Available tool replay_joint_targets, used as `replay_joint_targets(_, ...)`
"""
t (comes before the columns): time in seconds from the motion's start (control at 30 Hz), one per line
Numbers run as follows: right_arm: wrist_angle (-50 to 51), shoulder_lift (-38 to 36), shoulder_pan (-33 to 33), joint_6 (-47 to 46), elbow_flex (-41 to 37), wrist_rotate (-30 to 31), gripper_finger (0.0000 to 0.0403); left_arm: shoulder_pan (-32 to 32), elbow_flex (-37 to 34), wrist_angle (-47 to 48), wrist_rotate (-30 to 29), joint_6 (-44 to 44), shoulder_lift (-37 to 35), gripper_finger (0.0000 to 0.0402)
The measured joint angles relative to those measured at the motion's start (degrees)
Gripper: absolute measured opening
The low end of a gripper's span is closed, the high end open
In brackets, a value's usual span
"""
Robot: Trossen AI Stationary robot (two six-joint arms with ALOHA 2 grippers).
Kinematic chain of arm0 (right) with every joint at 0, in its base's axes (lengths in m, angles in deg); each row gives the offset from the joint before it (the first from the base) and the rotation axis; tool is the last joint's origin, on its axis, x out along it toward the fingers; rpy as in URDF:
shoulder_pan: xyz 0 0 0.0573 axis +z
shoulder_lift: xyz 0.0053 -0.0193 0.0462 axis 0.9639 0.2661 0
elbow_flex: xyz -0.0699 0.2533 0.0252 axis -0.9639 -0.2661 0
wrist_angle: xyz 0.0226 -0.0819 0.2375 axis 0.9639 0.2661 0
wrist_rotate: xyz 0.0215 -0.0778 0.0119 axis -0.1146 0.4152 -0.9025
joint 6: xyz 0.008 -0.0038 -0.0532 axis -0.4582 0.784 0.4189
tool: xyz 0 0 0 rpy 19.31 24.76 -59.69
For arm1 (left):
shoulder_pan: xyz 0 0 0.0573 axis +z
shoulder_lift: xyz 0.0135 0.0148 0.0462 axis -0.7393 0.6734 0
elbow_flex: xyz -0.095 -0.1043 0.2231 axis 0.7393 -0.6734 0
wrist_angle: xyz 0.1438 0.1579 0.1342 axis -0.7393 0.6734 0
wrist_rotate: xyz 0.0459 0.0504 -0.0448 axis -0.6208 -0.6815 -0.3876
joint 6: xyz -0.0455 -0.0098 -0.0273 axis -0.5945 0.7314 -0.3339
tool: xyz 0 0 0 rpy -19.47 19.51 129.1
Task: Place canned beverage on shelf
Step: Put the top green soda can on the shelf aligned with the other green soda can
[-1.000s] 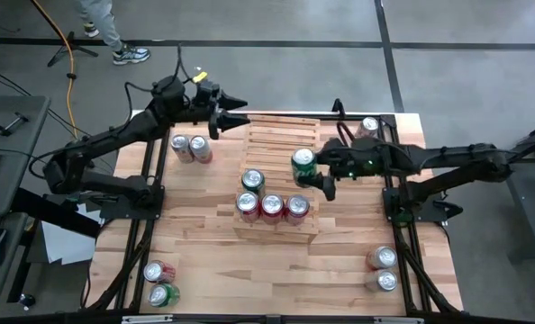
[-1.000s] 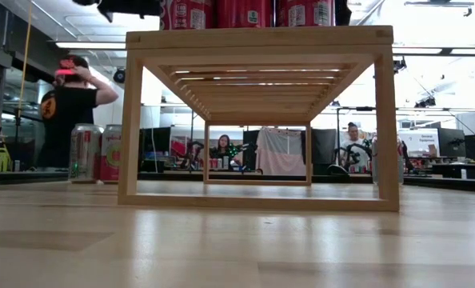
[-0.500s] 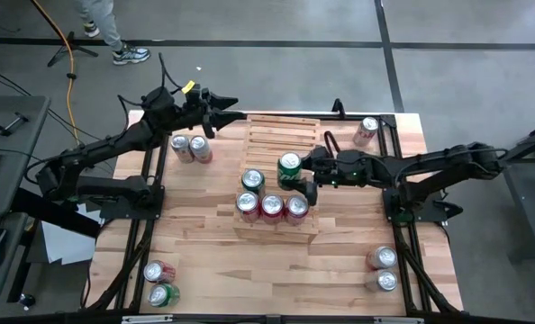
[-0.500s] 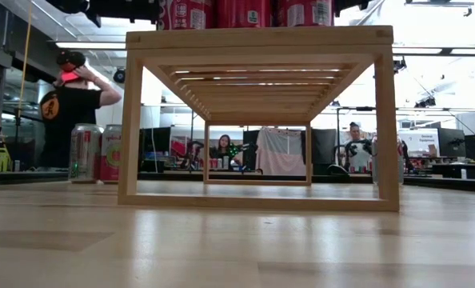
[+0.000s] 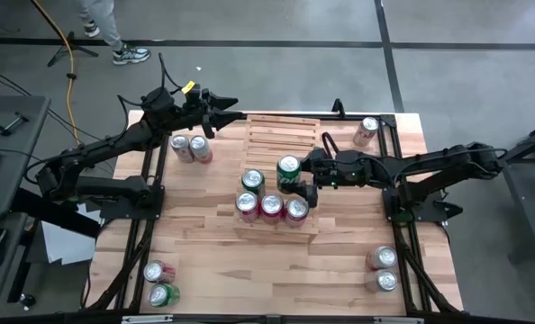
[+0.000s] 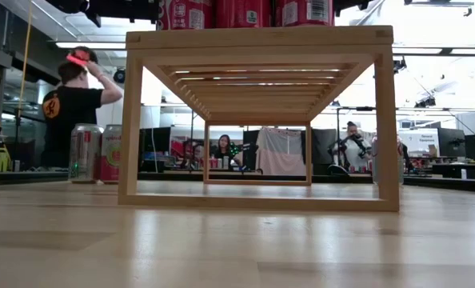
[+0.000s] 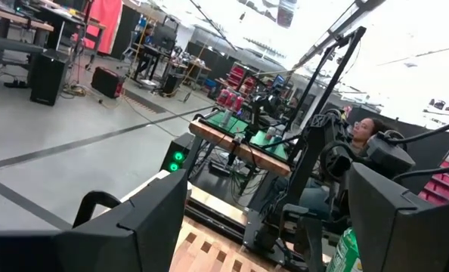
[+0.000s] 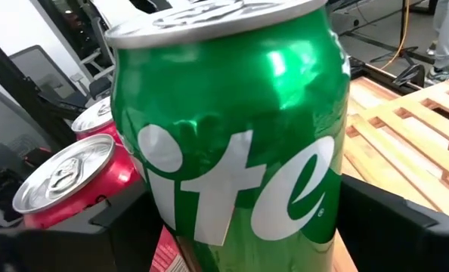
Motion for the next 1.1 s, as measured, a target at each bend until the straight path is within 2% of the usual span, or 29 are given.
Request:
replay_joint_targets(0.7,4.32,-0.02,0.00,0.07,0.07,-3.15,0.0330,0.00,0.00,0.05,0.00,-0.26,0.02,0.0259)
replay_joint_targets(1.1,11.91,-0.05,0.00,2.97,0.09,-3.11,0.0330,0.00,0.00,0.08,0.00,-0.25,0.02,0.0259)
